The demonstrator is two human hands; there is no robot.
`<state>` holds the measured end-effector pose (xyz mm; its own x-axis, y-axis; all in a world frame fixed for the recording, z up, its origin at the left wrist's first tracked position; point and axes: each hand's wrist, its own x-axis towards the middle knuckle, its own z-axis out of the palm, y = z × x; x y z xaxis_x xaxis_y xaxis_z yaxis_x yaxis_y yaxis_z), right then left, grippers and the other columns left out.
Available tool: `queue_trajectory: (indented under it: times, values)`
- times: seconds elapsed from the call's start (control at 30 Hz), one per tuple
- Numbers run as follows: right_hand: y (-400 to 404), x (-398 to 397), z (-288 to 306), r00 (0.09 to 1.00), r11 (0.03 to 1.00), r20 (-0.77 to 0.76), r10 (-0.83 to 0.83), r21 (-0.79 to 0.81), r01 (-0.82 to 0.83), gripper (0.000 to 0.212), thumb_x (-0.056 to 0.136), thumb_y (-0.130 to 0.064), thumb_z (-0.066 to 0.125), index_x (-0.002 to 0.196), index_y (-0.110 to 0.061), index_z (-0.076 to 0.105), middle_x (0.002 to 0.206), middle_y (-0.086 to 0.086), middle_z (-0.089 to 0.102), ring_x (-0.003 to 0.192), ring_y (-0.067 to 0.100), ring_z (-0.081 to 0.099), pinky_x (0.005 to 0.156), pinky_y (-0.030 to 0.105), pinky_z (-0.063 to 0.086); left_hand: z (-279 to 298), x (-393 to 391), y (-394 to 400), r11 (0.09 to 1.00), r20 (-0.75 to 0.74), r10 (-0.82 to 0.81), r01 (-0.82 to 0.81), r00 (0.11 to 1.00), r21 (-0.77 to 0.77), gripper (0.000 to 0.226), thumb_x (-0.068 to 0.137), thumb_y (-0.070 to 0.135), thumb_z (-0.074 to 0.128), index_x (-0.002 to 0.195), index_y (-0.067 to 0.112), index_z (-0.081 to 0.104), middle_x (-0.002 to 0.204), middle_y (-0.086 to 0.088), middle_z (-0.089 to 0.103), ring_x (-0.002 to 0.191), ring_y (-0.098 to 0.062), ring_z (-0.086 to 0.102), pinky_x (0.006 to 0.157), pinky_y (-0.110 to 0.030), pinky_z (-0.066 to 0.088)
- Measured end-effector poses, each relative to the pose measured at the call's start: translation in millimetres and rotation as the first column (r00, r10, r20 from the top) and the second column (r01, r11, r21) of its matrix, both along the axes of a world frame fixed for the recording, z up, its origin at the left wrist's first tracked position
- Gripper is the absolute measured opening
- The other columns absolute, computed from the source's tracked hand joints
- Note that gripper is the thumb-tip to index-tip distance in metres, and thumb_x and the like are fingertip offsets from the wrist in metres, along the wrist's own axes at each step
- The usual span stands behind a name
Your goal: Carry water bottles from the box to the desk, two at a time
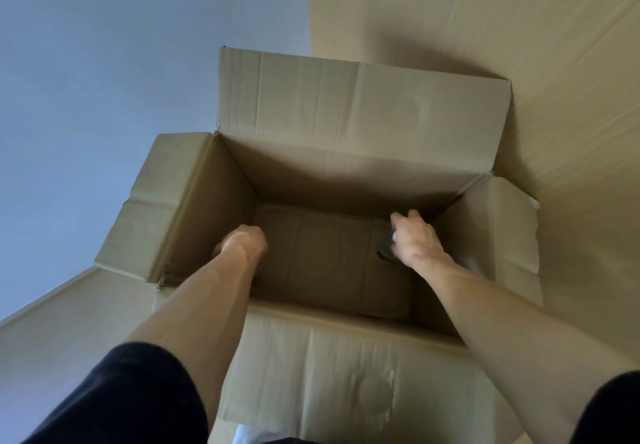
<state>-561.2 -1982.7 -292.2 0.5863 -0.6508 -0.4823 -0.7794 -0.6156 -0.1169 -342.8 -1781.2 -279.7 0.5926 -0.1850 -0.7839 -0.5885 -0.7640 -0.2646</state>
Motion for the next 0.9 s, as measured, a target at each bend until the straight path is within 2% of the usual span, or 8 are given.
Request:
queue_trajectory:
  times: [0.17,0.3,0.53,0.7,0.9]
  values:
    - [7.3,6.0,-4.1,0.999,1.000,0.043,0.009,0.018,-0.010,0.043,0.087,-0.020,0.075,0.125,-0.017,0.055,0.127,0.013,0.049,0.107,0.039,0.063,0.085,0.041,0.057,-5.2,-3.0,0.0,0.995,-0.008,-0.085,0.085,0.996,0.052,0.038,0.093,0.003,0.062,0.131,-0.001,0.056,0.130,-0.023,0.059,0.120,-0.041,0.059,0.099,-0.054,0.052]
    - [7.0,7.9,-5.9,0.998,0.999,0.062,-0.010,0.034,0.008,0.043,0.086,-0.019,0.076,0.123,-0.017,0.055,0.126,0.013,0.050,0.106,0.038,0.063,0.083,0.041,0.056,-3.6,-2.6,-0.8,0.994,0.038,-0.089,0.086,0.995,0.074,0.035,0.094,0.000,0.058,0.129,0.001,0.059,0.129,-0.021,0.058,0.119,-0.040,0.057,0.098,-0.055,0.052]
    - [10.6,10.9,-10.6,0.995,0.998,0.103,-0.016,0.055,0.010,0.046,0.086,-0.019,0.076,0.127,-0.018,0.054,0.127,0.012,0.051,0.107,0.035,0.064,0.083,0.038,0.059,-1.5,-13.2,-8.0,0.978,0.051,-0.194,0.189,0.980,0.084,0.033,0.095,0.008,0.062,0.127,0.003,0.061,0.127,-0.016,0.062,0.114,-0.032,0.063,0.090,-0.041,0.058]
    - [15.6,15.8,-11.2,0.991,0.998,0.132,-0.011,0.069,0.002,0.046,0.085,-0.019,0.077,0.125,-0.018,0.056,0.125,0.011,0.051,0.108,0.036,0.064,0.084,0.038,0.058,3.6,-25.5,-34.8,0.957,0.109,-0.286,0.290,0.952,-0.021,0.030,0.099,0.004,0.052,0.128,0.003,0.062,0.125,-0.016,0.064,0.114,-0.030,0.065,0.086,-0.038,0.058]
    - [19.8,24.9,-11.7,0.987,0.994,0.164,-0.004,0.109,-0.014,0.041,0.085,-0.019,0.077,0.120,-0.018,0.056,0.126,0.011,0.051,0.110,0.035,0.062,0.089,0.041,0.058,10.2,-45.9,-72.2,0.929,0.129,-0.260,0.284,0.957,-0.237,0.038,0.094,0.002,0.056,0.132,0.006,0.059,0.131,-0.014,0.061,0.121,-0.035,0.062,0.088,-0.041,0.055]
